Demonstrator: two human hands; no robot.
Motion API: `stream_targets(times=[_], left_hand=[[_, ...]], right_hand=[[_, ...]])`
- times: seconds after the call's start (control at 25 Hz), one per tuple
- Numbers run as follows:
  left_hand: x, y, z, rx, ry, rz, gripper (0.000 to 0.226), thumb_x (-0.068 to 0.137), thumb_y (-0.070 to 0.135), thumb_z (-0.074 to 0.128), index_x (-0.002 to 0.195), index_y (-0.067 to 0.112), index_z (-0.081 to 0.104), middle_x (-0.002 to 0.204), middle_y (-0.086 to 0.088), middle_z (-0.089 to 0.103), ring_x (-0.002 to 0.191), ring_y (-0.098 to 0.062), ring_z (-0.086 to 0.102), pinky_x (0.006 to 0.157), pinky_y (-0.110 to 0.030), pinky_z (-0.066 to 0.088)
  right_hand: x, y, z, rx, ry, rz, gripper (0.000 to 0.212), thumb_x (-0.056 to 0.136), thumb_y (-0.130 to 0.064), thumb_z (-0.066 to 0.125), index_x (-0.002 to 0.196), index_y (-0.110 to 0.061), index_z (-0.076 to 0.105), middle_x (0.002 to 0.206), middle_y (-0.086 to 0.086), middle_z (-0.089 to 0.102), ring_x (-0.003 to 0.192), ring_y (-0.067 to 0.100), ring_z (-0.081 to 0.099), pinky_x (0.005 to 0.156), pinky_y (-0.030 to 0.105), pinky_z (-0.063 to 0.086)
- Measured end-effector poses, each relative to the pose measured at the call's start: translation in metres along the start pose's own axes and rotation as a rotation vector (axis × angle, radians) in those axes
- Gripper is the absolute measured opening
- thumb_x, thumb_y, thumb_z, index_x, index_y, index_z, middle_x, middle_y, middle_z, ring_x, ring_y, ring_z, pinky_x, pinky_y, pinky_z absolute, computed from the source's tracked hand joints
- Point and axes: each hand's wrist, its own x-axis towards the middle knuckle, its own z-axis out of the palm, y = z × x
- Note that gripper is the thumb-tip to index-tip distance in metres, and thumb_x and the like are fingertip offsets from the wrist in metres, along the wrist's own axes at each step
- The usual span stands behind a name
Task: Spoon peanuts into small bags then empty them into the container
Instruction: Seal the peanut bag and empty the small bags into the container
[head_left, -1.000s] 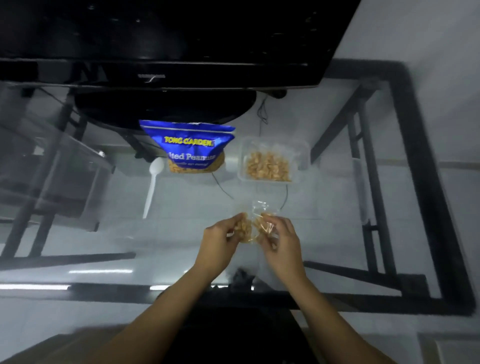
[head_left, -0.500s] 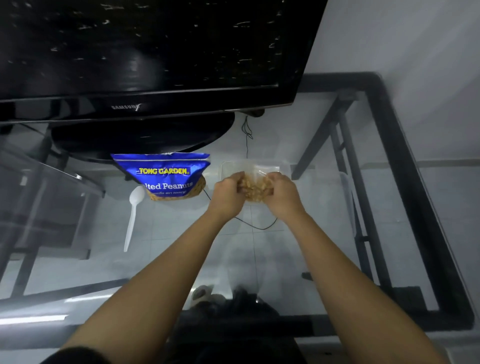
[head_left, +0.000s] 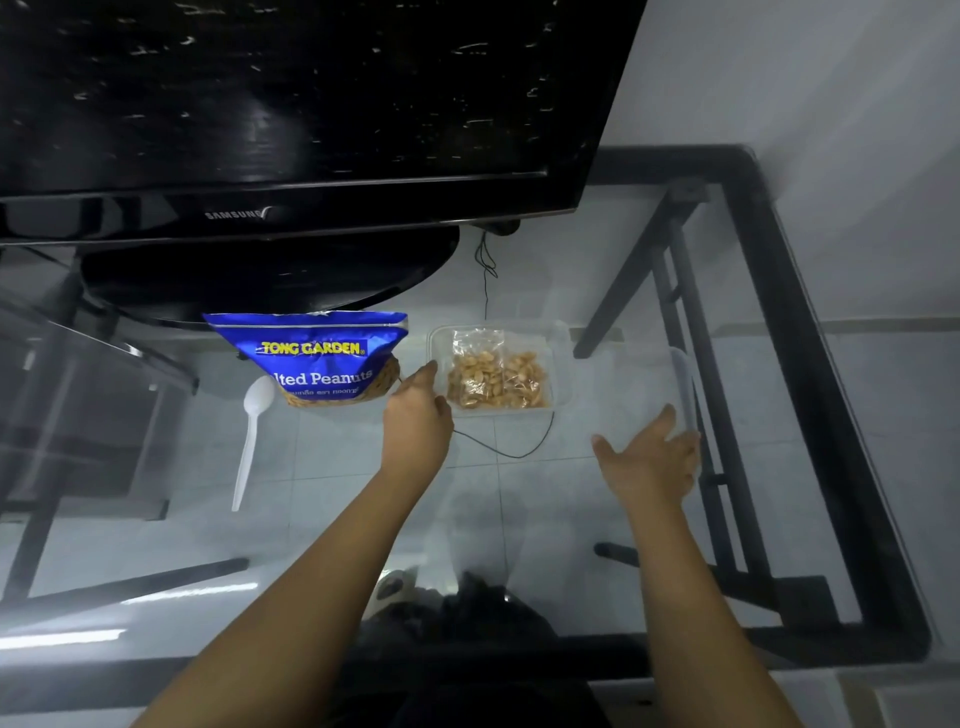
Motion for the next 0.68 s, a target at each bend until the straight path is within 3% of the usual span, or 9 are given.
stream_targets(times=[0.12,0.24,0.36,0.52,0.6,0.68], left_hand=[[-0.001,0.001,-0.001,-0.007,0.006,0.008,0.046,0.086,-0.006,0.049,0.131,-0.001,0.047,0.092,-0.024,0.065,0.085,-0.032,0.061,0.071,-0.029,0.044],[-0.002,0.002,-0.001,-0.020,0.004,-0.004,0.045,0.087,-0.006,0.048,0.132,0.001,0.047,0.095,-0.025,0.065,0.085,-0.032,0.062,0.073,-0.031,0.048],[-0.002,0.001,0.001,-0.030,0.016,-0.002,0.045,0.087,-0.006,0.048,0.132,0.001,0.047,0.097,-0.024,0.066,0.086,-0.031,0.062,0.074,-0.030,0.048],[-0.003,0.002,0.002,-0.024,0.029,0.009,0.044,0.087,-0.005,0.049,0.131,0.001,0.048,0.099,-0.024,0.065,0.088,-0.031,0.062,0.074,-0.028,0.045],[-0.002,0.000,0.002,-0.032,-0.002,-0.007,0.045,0.087,-0.004,0.051,0.131,0.001,0.048,0.105,-0.023,0.064,0.094,-0.031,0.061,0.078,-0.030,0.047],[-0.002,0.000,0.002,-0.026,-0.012,-0.008,0.045,0.086,0.000,0.054,0.131,0.002,0.047,0.118,-0.022,0.059,0.109,-0.033,0.056,0.089,-0.036,0.046]], right_hand=[[0.007,0.005,-0.001,-0.029,0.044,0.018,0.092,0.076,-0.050,0.068,0.142,-0.017,0.014,0.150,0.023,0.013,0.137,0.040,0.014,0.109,0.052,0.021],[0.013,0.008,-0.009,-0.014,0.014,0.089,0.101,0.067,-0.060,0.071,0.141,-0.020,0.017,0.150,0.023,0.009,0.136,0.042,0.015,0.109,0.054,0.021],[0.015,0.011,-0.011,-0.072,0.000,0.103,0.104,0.060,-0.062,0.074,0.139,-0.020,0.022,0.145,0.023,0.017,0.133,0.041,0.019,0.107,0.056,0.022],[0.015,0.008,-0.015,0.296,0.143,0.026,0.091,0.057,-0.029,0.088,0.130,-0.012,0.036,0.137,0.018,0.021,0.122,0.036,0.035,0.099,0.047,0.040],[0.010,0.005,-0.023,0.512,0.287,-0.110,0.071,0.069,-0.010,0.080,0.129,-0.009,0.042,0.136,0.015,0.027,0.108,0.024,0.049,0.097,0.038,0.047],[0.002,-0.003,-0.034,0.810,0.388,-0.215,0.054,0.082,-0.003,0.065,0.130,-0.014,0.043,0.130,0.008,0.042,0.093,0.009,0.055,0.093,0.031,0.050]])
